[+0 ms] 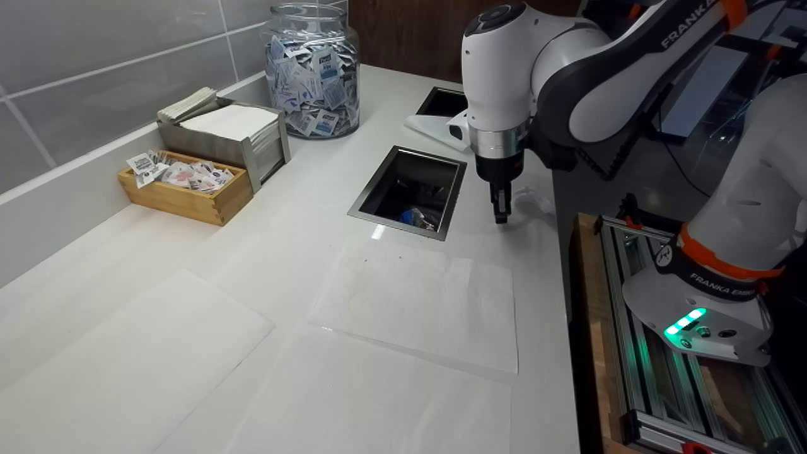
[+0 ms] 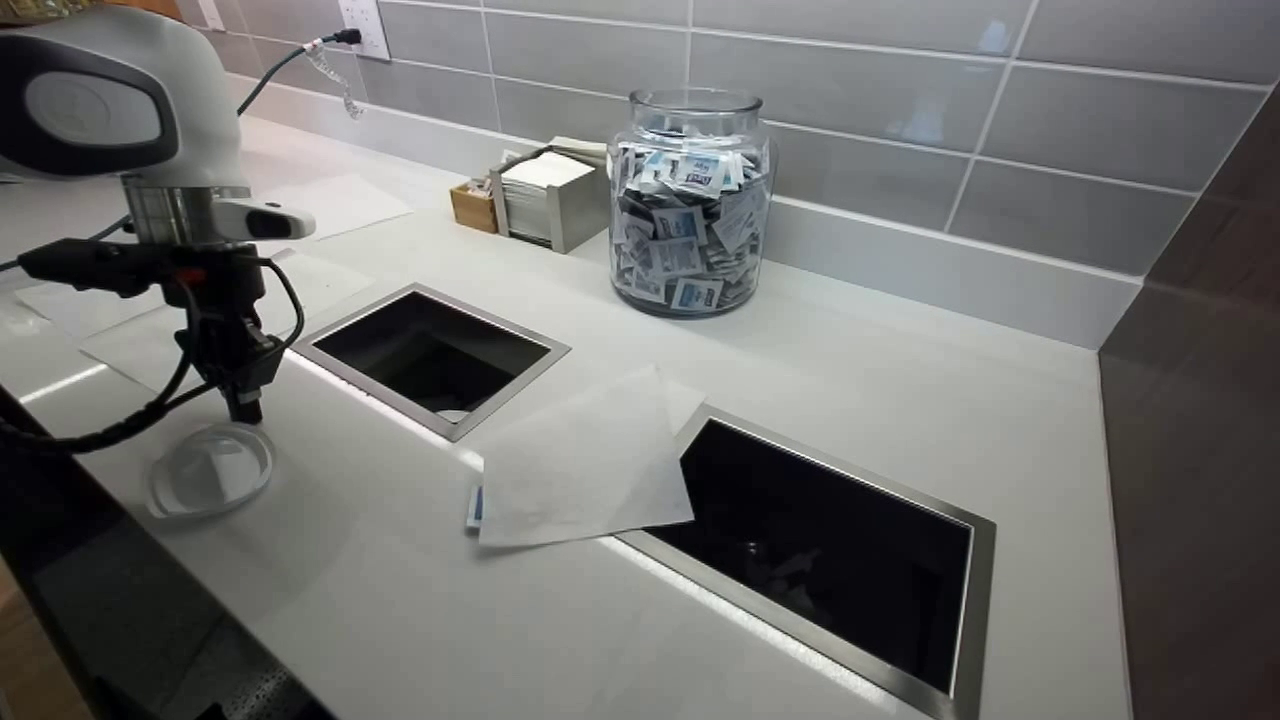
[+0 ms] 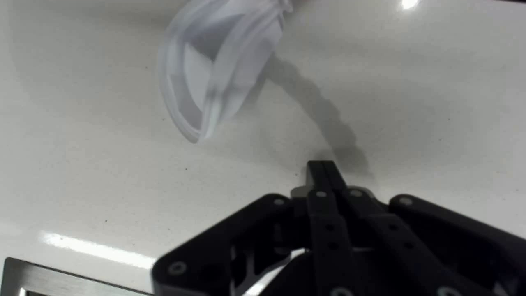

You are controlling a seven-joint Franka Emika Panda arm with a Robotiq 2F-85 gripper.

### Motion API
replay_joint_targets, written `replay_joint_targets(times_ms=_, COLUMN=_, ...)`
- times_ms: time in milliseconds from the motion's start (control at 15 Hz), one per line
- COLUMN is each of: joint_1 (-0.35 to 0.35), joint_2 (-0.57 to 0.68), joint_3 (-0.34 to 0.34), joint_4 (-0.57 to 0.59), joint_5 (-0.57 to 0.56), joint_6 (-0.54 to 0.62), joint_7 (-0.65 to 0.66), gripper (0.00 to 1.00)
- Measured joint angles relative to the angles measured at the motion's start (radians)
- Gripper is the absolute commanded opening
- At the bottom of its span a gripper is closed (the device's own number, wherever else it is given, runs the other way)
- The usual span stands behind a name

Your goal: Throw the lid in the bin

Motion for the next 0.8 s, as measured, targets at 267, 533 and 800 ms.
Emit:
replay_joint_targets(times_ms=267, joint_1=-0.001, joint_2=0.000, joint_3=-0.008, joint_4=0.001, joint_5=-0.001, joint_6=0.000, joint_7=0.000, gripper=0.47)
replay_joint_targets(times_ms=533, joint_1=-0.010, joint_2=-0.010, joint_3=-0.029, joint_4=0.000, joint_5=0.005, joint_6=-0.001, joint_7=0.006, gripper=0.78)
replay_joint_targets(times_ms=800, joint_1=-0.008, joint_2=-0.046, joint_3=-0.035, joint_4=-0.007, joint_5=0.047, joint_6=-0.059, joint_7=0.035, gripper=1.00)
